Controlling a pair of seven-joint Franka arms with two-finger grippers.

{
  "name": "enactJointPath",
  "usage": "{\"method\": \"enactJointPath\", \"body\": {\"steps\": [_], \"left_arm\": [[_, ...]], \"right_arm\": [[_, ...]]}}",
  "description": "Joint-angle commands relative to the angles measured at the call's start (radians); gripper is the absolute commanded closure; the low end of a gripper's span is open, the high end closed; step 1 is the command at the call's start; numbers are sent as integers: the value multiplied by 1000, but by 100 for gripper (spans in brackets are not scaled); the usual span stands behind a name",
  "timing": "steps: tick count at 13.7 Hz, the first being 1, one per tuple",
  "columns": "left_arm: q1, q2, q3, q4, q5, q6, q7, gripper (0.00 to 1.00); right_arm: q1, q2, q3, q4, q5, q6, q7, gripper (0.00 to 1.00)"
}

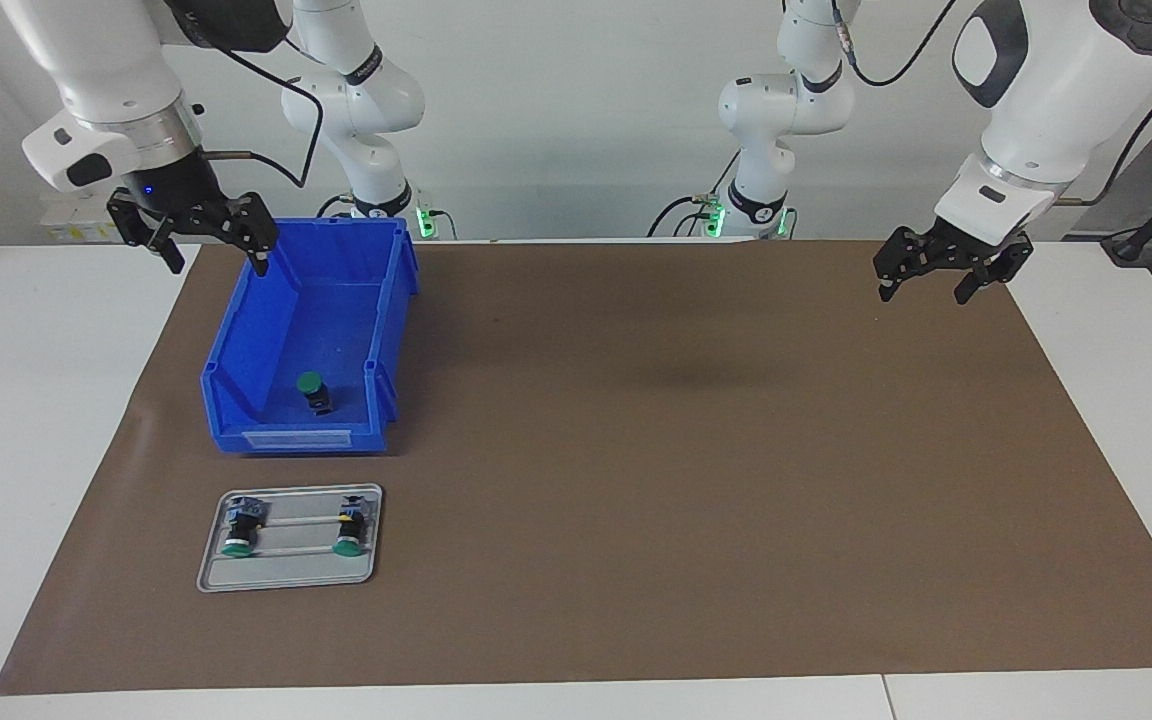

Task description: Place and press button with both arms

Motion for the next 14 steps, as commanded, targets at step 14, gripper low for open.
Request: {"method": "enactJointPath", "body": {"steps": [14], "left_arm": [[0, -28, -2, -32, 18, 8, -7, 0]], "right_arm": [[-4, -16, 6, -17, 8, -6, -24, 0]]}}
